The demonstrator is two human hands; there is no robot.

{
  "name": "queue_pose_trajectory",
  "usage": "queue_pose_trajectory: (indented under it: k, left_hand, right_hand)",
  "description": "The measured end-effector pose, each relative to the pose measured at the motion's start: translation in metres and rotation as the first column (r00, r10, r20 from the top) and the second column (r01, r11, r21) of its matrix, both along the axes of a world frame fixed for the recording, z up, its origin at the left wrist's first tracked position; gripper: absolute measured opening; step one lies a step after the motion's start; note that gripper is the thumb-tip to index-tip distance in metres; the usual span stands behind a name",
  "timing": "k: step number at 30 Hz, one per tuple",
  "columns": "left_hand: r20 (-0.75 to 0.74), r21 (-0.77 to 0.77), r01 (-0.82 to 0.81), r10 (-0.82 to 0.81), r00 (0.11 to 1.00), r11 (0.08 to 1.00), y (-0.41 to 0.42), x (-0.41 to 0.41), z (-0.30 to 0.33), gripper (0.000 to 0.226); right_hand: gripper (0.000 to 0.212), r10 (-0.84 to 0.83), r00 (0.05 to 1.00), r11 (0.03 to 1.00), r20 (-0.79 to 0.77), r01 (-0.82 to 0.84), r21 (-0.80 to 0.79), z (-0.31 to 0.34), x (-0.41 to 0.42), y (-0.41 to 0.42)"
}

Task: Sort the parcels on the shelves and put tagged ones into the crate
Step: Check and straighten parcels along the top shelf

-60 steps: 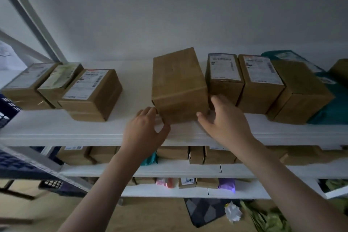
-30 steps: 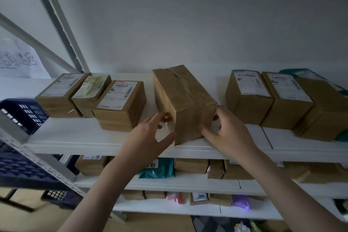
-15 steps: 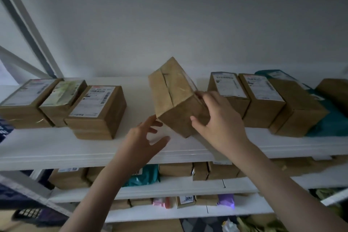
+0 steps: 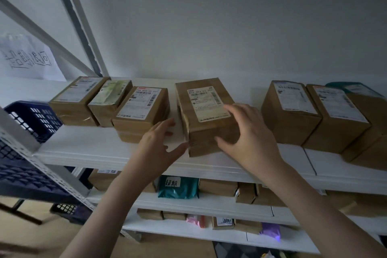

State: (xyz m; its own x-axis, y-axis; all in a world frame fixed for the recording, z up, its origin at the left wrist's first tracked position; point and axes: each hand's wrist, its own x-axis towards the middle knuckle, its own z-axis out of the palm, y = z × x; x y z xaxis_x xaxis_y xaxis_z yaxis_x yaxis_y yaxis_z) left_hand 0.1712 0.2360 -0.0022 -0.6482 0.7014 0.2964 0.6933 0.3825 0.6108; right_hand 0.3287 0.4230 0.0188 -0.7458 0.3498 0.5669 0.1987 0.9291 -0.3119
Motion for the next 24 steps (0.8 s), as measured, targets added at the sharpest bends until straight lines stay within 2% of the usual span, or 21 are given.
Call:
queue_pose_trajectory:
  k: [3, 6, 8, 10, 12, 15, 19, 24]
  left_hand:
    - [0.027, -0.035, 0.069, -0.068, 0.997, 0.997, 0.012, 0.004, 0.0, 0.088]
    - [0.037, -0.127, 0.13, -0.126, 0.991, 0.983, 0.024, 0.009, 0.005, 0.1]
    - [0.016, -0.165, 0.105, -0.104, 0.994, 0.981, 0.034, 0.01, 0.008, 0.1]
    - [-0.035, -0.174, 0.069, -0.077, 0.996, 0.982, 0.044, 0.01, 0.007, 0.096]
    - [-0.113, -0.169, 0.037, -0.057, 0.992, 0.985, 0.053, 0.01, 0.007, 0.091]
    - [-0.161, -0.153, 0.007, -0.032, 0.986, 0.988, 0.063, 0.009, 0.004, 0.086]
    - [-0.209, 0.0, 0.039, -0.038, 0.977, 0.999, 0.059, 0.011, 0.0, 0.081]
    - [-0.286, 0.18, 0.084, -0.03, 0.958, 0.98, 0.048, 0.023, 0.003, 0.078]
  right_hand:
    - [0.091, -0.016, 1.0, 0.989, -0.003, 0.016, -0.145, 0.0, 0.005, 0.015]
    - [0.103, -0.019, 0.998, 0.931, 0.067, 0.042, -0.362, 0.0, 0.006, 0.032]
    - [0.098, 0.032, 0.993, 0.865, 0.115, 0.03, -0.5, -0.001, 0.005, 0.043]
    - [0.084, 0.059, 0.987, 0.833, 0.148, 0.033, -0.552, -0.002, 0.004, 0.052]
    - [0.079, 0.011, 0.976, 0.866, 0.218, 0.099, -0.49, -0.002, 0.003, 0.056]
    - [0.081, -0.118, 0.956, 0.957, 0.267, 0.182, -0.227, 0.0, 0.004, 0.054]
    - [0.083, -0.181, 0.978, 0.983, 0.1, 0.179, 0.027, -0.007, 0.016, 0.046]
    - [0.078, -0.141, 0.982, 0.98, -0.122, 0.157, 0.124, -0.014, 0.034, 0.032]
